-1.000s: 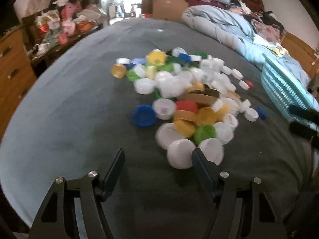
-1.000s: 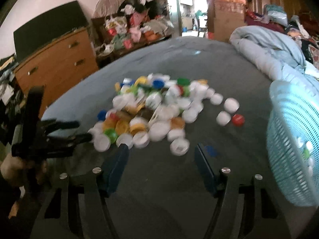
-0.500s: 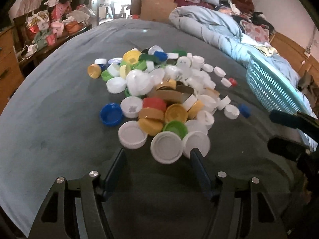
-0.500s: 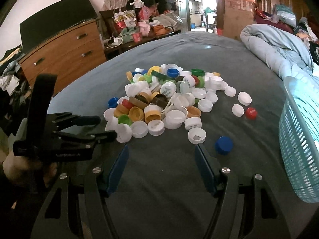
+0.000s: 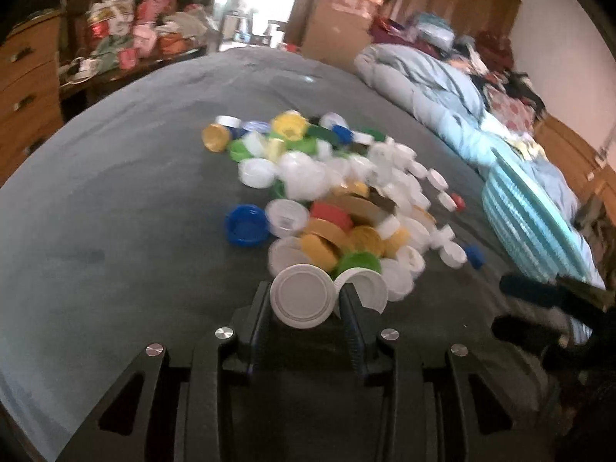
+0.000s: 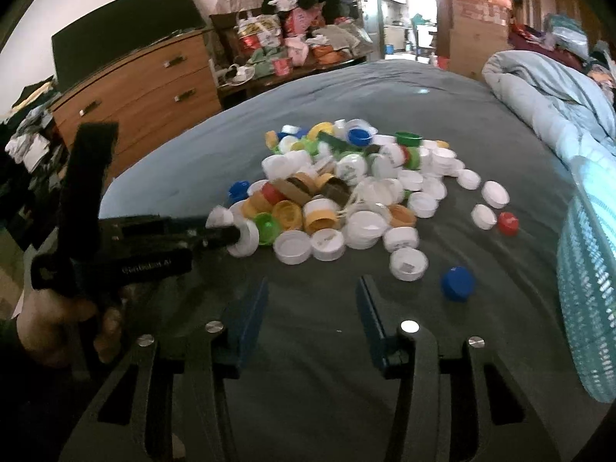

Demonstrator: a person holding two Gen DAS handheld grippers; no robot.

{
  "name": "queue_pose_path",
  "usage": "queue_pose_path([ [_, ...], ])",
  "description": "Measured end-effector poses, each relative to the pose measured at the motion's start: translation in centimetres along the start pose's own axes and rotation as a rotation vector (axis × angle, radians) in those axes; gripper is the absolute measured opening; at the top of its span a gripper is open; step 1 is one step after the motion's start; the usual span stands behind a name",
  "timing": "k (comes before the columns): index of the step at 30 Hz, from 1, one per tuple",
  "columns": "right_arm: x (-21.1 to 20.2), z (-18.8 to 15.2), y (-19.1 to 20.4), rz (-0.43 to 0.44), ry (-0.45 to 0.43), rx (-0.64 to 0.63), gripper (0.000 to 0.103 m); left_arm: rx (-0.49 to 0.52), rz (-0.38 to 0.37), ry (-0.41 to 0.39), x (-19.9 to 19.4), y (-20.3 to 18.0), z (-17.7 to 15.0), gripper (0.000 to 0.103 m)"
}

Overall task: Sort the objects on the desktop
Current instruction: 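Grasp a white cap with the left gripper while the right grasps a QR-printed white cap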

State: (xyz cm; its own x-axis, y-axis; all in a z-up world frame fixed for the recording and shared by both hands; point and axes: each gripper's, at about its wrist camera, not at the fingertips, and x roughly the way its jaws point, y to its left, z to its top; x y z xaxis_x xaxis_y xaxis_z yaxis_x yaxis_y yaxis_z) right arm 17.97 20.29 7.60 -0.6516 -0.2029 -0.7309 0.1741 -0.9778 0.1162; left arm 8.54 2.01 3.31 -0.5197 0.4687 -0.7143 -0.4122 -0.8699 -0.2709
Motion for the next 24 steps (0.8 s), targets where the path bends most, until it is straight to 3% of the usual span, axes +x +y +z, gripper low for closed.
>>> queue_pose_path([
  [5, 1.7, -0.1, 1.9, 0.051, 0.023, -0.034, 0.042, -0.035, -0.007, 0.020, 0.4, 0.8, -0.3, 0.038],
  [10, 2.1, -0.5, 2.4, 0.059, 0.029, -0.041, 0.042, 0.006, 0.043, -0.006, -0.3, 0.9, -0.6, 0.071],
  [13, 2.1, -0.5, 2.5, 0.061, 0.025, -0.044, 0.042, -0.018, 0.065, -0.050, -1.3, 1.8, -0.6, 0.089],
  [16, 2.7, -0.2, 2.8, 0.064, 0.027, -0.057, 0.042, -0.038, 0.063, -0.028, -0.9, 2.8, -0.7, 0.086],
  [18, 3.1, 0.1, 2.9, 0.068, 0.025, -0.067, 0.042, 0.004, 0.056, -0.007, -0.3, 2.3, -0.8, 0.080],
  [24, 2.7, 0.9, 1.5, 0.032, -0.018, -0.016, 0.042, 0.066, 0.028, 0.009, 0.6, 1.5, -1.0, 0.080],
])
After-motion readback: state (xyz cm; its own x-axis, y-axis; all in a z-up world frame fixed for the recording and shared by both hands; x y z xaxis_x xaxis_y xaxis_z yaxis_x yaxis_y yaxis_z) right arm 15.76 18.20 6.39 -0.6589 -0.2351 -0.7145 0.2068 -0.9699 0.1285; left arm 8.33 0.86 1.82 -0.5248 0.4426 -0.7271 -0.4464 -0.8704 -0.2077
